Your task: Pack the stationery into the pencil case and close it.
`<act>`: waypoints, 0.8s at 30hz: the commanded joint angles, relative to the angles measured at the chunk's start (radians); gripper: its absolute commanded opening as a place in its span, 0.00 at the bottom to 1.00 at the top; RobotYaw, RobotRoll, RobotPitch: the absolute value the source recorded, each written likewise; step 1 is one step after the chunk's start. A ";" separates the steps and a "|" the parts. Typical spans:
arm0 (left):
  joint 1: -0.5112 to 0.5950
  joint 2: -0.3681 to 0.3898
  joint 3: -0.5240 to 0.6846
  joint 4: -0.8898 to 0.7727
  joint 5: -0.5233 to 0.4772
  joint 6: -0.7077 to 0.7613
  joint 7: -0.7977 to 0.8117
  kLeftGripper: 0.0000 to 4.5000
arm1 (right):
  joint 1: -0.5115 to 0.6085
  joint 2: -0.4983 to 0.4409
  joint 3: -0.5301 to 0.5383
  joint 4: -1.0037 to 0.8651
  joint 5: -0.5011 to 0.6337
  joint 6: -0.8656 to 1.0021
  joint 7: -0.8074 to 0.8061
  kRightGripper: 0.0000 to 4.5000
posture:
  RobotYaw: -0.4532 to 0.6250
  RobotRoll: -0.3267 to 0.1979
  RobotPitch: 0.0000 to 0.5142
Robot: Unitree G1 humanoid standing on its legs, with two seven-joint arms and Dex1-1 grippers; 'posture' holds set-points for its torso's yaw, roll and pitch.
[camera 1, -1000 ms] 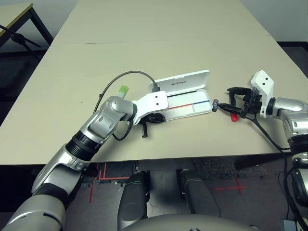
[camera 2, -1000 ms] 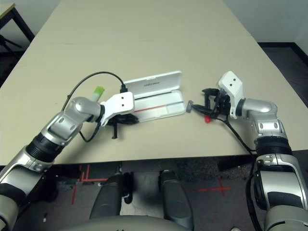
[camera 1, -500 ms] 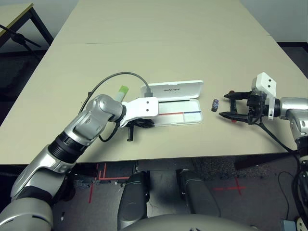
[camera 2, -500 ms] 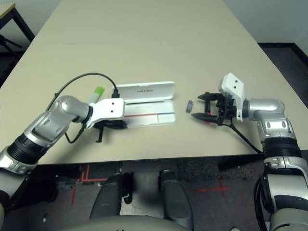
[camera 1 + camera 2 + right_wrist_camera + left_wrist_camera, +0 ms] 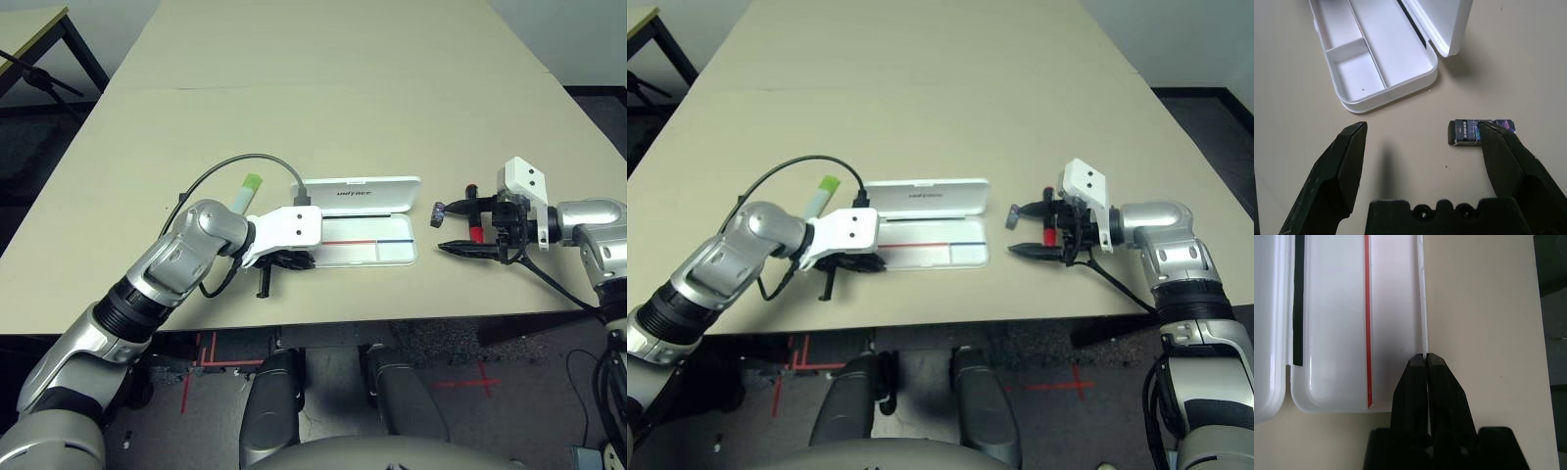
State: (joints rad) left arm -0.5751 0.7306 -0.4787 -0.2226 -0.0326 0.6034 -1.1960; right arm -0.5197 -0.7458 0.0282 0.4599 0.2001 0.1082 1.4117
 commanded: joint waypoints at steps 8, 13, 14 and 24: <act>0.031 0.016 0.015 -0.035 -0.003 0.037 0.017 0.00 | 0.023 0.001 0.016 -0.018 0.002 0.000 0.006 1.00 | 0.38 0.62 0.29; 0.031 0.018 0.027 -0.049 -0.017 0.025 0.013 0.32 | 0.021 0.008 0.021 -0.001 -0.006 -0.014 0.005 1.00 | 0.39 0.62 0.28; 0.034 0.018 0.032 -0.055 -0.022 0.022 0.012 0.40 | 0.022 0.009 0.022 0.002 -0.007 -0.018 0.004 1.00 | 0.39 0.62 0.27; 0.050 0.071 0.104 -0.118 -0.094 0.028 -0.021 0.99 | -0.019 0.009 0.025 0.088 -0.022 -0.057 0.012 1.00 | 0.40 0.62 0.23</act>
State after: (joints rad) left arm -0.5372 0.7823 -0.3949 -0.3132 -0.1024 0.6339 -1.1996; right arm -0.5292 -0.7328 0.0394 0.5316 0.1850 0.0621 1.4149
